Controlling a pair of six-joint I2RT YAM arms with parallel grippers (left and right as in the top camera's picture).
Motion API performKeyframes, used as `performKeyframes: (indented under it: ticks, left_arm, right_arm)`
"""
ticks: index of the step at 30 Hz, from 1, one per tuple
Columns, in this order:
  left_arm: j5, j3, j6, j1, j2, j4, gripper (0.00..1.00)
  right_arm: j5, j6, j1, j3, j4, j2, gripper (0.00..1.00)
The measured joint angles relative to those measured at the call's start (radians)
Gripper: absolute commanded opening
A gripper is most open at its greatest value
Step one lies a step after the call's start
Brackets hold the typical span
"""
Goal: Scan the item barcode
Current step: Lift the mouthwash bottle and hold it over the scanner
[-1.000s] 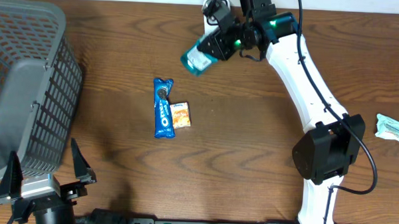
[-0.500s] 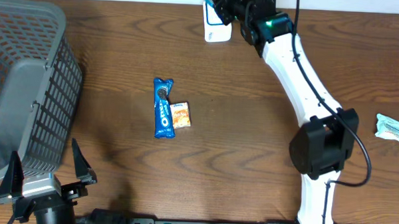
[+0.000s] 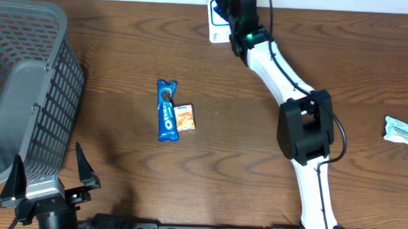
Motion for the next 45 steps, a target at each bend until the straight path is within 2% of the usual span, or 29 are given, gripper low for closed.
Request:
performKeyframes:
  ticks: [7, 12, 20, 36, 38, 45]
  left_arm:
    - [0.0, 0.0, 0.0, 0.0, 0.0, -0.024, 0.98]
    - [0.0, 0.0, 0.0, 0.0, 0.0, -0.025, 0.98]
    - [0.0, 0.0, 0.0, 0.0, 0.0, -0.025, 0.98]
    - [0.0, 0.0, 0.0, 0.0, 0.0, -0.025, 0.98]
    - [0.0, 0.0, 0.0, 0.0, 0.0, -0.025, 0.98]
    - [0.0, 0.0, 0.0, 0.0, 0.0, -0.042, 0.98]
  right_arm:
    - [0.025, -0.045, 0.043, 0.0, 0.07, 0.054, 0.11]
    - [0.078, -0.136, 0.067, 0.0, 0.117, 0.095, 0.08]
    - [0.142, -0.237, 0.068, 0.0, 0.106, 0.1, 0.08]
    - [0.201, -0.306, 0.074, 0.0, 0.042, 0.1, 0.08]
    - [0.206, -0.306, 0.076, 0.0, 0.042, 0.1, 0.04]
    - [0.317, -0.329, 0.111, 0.0, 0.073, 0.1, 0.01]
